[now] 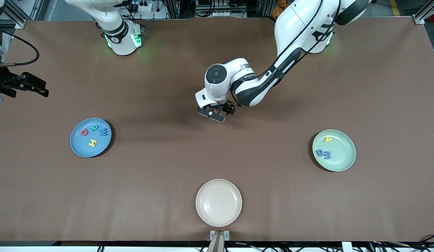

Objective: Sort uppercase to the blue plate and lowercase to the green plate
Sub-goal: 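Lower the left gripper toward the M while the right gripper withdraws, then close the left gripper on the pink foam M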

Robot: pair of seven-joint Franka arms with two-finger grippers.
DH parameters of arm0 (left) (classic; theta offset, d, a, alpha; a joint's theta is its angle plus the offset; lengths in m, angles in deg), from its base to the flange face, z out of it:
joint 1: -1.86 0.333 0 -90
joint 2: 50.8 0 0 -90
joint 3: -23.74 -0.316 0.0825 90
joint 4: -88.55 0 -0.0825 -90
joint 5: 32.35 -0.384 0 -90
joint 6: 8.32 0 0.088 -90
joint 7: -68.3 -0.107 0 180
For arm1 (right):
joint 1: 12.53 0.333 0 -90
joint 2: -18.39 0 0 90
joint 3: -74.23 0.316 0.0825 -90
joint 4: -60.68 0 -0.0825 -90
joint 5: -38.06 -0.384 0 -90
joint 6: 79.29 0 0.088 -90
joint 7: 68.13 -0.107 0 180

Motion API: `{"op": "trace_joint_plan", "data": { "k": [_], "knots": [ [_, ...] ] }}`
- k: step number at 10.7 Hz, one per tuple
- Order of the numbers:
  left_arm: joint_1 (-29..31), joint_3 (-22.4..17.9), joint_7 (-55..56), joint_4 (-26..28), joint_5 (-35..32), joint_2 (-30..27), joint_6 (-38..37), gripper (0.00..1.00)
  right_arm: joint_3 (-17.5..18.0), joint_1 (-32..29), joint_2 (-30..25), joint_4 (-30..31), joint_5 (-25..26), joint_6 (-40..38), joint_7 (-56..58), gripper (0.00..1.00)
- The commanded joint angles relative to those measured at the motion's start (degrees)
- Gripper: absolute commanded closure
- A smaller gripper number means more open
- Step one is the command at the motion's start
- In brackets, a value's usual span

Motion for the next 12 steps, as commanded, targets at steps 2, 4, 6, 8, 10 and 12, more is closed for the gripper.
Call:
{"op": "trace_joint_plan", "data": {
  "k": [2,4,6,8,10,12],
  "knots": [
    [-1.9,-1.4,4.7,-1.1,-0.5,0.7,0.4,0.04,0.3,-1.5,0.6,-0.7,-0.2,-1.0,-0.9,0.00],
    [-1.9,-1.5,6.1,-1.1,-0.7,0.8,1.5,0.05,0.4,-1.5,1.0,-0.8,-0.4,-0.1,-0.9,0.00],
    [-2.6,-1.6,8.1,-1.1,-1.2,2.1,4.1,0.05,0.3,-1.7,1.1,-0.6,-2.3,0.3,-0.9,0.00],
    [-2.8,-1.7,8.4,-1.1,-1.2,2.1,4.9,0.05,0.4,-1.4,1.3,-0.7,-1.8,0.9,-0.5,0.00],
    [-3.3,-2.0,8.7,-0.8,-1.6,2.4,5.0,0.05,0.3,-1.5,1.3,-0.7,-1.7,0.9,-0.3,0.00],
    [-4.7,-3.6,9.6,-1.0,-1.7,2.8,5.4,0.04,0.3,-1.5,1.2,-0.7,-1.6,0.9,-0.2,0.00]
  ]
}}
